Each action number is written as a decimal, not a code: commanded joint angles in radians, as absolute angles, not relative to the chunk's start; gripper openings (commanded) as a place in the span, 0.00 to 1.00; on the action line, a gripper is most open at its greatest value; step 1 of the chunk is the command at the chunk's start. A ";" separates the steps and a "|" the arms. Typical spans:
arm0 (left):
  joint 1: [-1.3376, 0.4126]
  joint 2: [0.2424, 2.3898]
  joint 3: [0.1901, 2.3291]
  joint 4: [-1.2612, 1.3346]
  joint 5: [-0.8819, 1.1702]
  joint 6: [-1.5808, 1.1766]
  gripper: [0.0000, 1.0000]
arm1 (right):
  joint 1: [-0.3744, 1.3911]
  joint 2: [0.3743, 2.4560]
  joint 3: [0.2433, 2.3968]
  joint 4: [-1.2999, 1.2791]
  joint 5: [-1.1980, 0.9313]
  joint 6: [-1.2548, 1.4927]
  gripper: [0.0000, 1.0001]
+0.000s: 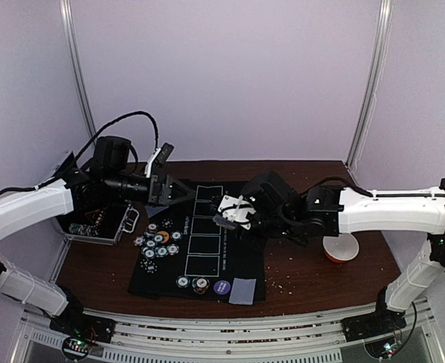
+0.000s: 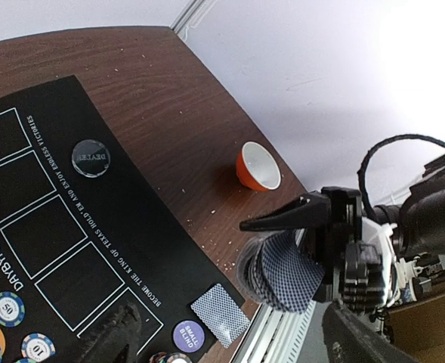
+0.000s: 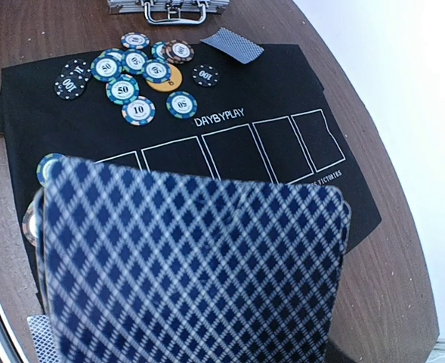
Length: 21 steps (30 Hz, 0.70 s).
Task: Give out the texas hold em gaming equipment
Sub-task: Pick up the poker card from the face-down deck piles.
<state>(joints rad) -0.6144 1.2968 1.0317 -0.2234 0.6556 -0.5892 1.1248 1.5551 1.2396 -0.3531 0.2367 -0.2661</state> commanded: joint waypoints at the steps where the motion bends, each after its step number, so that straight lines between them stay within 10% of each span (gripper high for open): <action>1: -0.619 1.269 0.972 -0.148 0.629 -0.605 0.83 | 1.165 1.601 1.315 -0.328 0.313 -0.340 0.48; 21: -0.668 1.277 0.903 -0.173 0.608 -0.569 0.78 | 1.231 1.763 1.484 -0.305 0.291 -0.433 0.48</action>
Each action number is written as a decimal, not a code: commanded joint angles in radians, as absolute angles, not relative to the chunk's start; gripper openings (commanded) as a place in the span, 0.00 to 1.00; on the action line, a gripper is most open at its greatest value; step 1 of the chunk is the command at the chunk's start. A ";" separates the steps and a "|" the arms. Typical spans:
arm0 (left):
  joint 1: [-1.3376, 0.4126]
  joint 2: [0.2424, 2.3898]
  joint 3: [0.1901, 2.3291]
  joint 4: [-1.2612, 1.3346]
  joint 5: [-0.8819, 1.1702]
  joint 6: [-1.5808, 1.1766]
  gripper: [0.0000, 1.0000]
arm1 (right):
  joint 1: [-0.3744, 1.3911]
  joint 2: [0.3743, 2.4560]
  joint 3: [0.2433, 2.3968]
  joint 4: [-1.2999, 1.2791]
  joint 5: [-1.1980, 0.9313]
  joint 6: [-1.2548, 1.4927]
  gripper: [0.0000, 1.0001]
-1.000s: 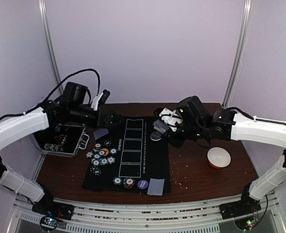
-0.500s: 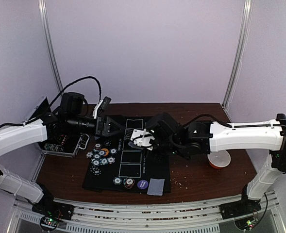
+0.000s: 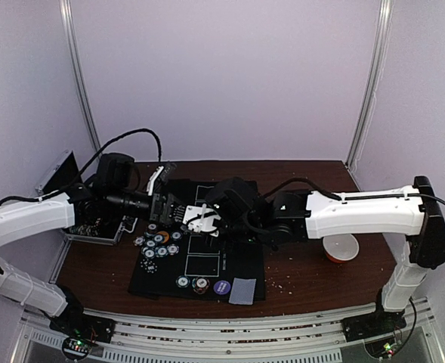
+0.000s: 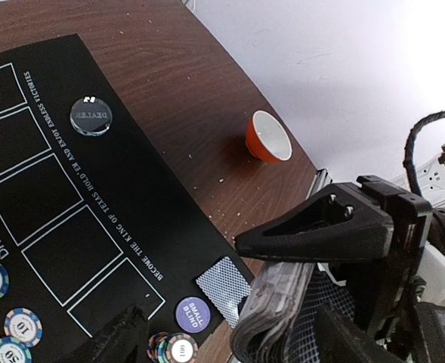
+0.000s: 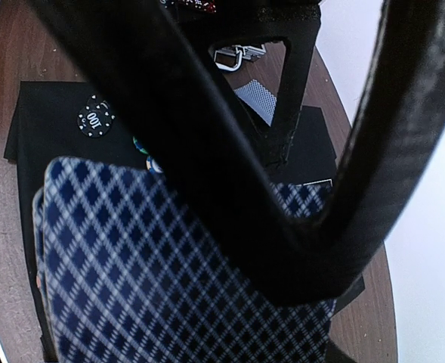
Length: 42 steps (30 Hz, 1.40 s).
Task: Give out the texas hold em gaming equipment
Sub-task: Pick up the poker card from the face-down deck piles.
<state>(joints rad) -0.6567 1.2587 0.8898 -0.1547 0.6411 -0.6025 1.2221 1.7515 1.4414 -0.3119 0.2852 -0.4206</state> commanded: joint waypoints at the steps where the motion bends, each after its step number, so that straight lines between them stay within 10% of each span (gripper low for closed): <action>1: -0.669 1.281 0.908 -0.179 0.610 -0.565 0.72 | 1.233 1.765 1.486 -0.305 0.292 -0.433 0.48; 30: -0.651 1.171 0.969 -0.283 0.683 -0.524 0.01 | 1.233 1.740 1.451 -0.313 0.323 -0.408 0.48; 42: -0.630 1.126 1.006 -0.337 0.638 -0.507 0.00 | 1.226 1.732 1.435 -0.319 0.338 -0.388 0.48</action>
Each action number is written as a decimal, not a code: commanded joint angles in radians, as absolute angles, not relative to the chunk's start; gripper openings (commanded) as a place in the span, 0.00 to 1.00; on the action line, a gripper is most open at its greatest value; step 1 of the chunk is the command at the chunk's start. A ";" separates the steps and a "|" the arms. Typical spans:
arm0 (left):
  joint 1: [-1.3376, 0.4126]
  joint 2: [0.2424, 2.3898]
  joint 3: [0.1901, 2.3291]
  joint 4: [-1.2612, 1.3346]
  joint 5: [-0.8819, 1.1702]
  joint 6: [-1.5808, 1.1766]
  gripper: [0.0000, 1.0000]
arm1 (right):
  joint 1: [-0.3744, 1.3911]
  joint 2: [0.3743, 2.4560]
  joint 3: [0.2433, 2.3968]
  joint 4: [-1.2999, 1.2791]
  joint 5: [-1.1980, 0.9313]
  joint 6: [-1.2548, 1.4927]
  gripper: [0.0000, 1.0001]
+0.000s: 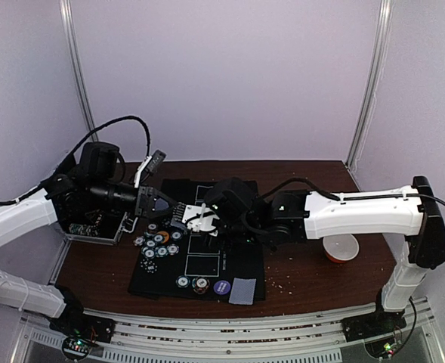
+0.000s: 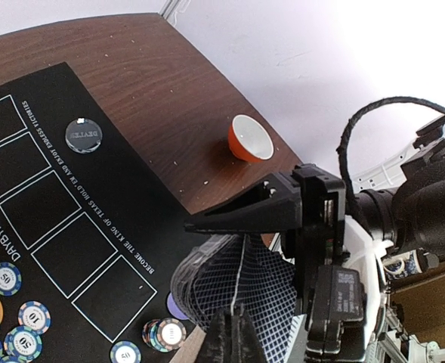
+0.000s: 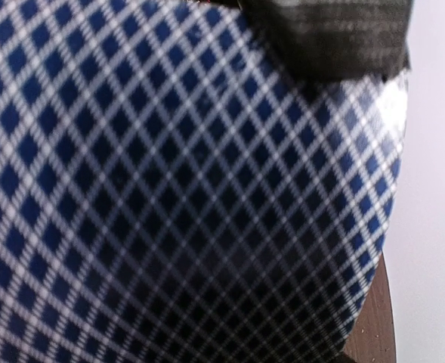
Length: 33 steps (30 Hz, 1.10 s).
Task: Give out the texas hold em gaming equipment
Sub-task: Pick up the poker card from the face-down deck piles, then distribute the poker card in the big blind area.
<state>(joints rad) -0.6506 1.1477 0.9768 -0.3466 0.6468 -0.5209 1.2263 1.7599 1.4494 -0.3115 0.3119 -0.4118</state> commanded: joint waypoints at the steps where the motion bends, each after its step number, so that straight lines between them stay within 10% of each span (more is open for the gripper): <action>1: -0.628 1.124 1.007 -0.335 0.642 -0.508 0.00 | 1.224 1.731 1.434 -0.319 0.339 -0.384 0.48; 23: -0.293 1.086 1.059 -0.391 0.474 -0.542 0.00 | 1.185 1.684 1.387 -0.328 0.330 -0.342 0.48; 33: -0.138 1.418 0.964 -0.018 0.438 -0.646 0.00 | 1.184 1.654 1.376 -0.340 0.325 -0.336 0.48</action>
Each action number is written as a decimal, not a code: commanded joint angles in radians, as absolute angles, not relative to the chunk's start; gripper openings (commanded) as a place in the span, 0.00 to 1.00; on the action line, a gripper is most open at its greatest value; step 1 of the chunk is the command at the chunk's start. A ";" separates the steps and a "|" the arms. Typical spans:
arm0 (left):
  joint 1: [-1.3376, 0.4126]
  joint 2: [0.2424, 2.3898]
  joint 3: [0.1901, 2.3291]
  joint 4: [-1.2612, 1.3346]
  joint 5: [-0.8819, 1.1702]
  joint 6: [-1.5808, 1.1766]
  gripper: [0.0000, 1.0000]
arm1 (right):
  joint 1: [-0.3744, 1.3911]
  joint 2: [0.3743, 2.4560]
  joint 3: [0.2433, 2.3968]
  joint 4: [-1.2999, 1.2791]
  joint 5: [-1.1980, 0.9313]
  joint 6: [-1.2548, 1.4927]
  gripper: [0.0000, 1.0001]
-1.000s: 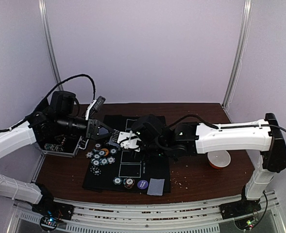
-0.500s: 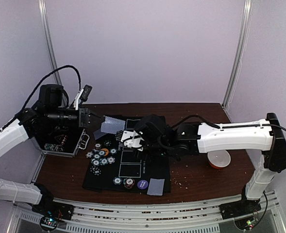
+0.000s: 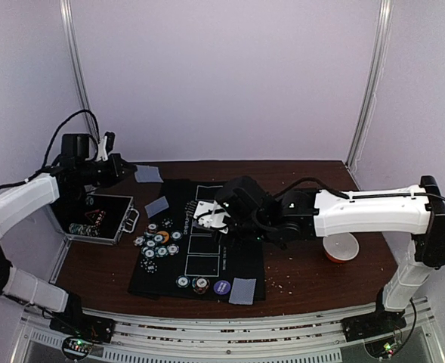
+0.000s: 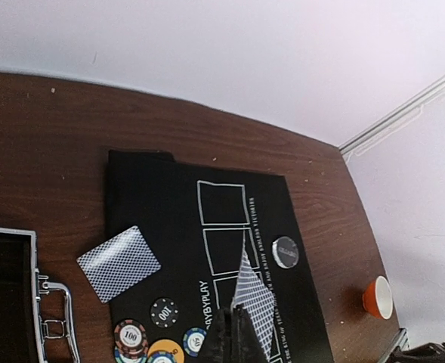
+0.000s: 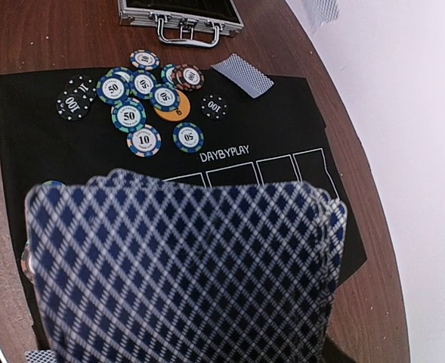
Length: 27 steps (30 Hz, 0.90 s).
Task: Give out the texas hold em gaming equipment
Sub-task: Distribute the poker card in the big blind area.
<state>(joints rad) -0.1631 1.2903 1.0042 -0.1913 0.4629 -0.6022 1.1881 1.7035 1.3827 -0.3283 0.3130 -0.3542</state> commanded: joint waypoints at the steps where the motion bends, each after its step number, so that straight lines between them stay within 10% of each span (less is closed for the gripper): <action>1: -0.130 1.446 0.954 0.008 0.433 -0.653 0.00 | 1.184 1.650 1.372 -0.341 0.328 -0.337 0.48; 27: -0.104 1.779 0.829 0.455 0.407 -0.802 0.00 | 1.173 1.661 1.341 -0.355 0.298 -0.341 0.48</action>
<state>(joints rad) -0.1135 1.7470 0.8299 0.3733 0.4126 -0.7811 1.1782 1.6707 1.3483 -0.3393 0.3038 -0.3519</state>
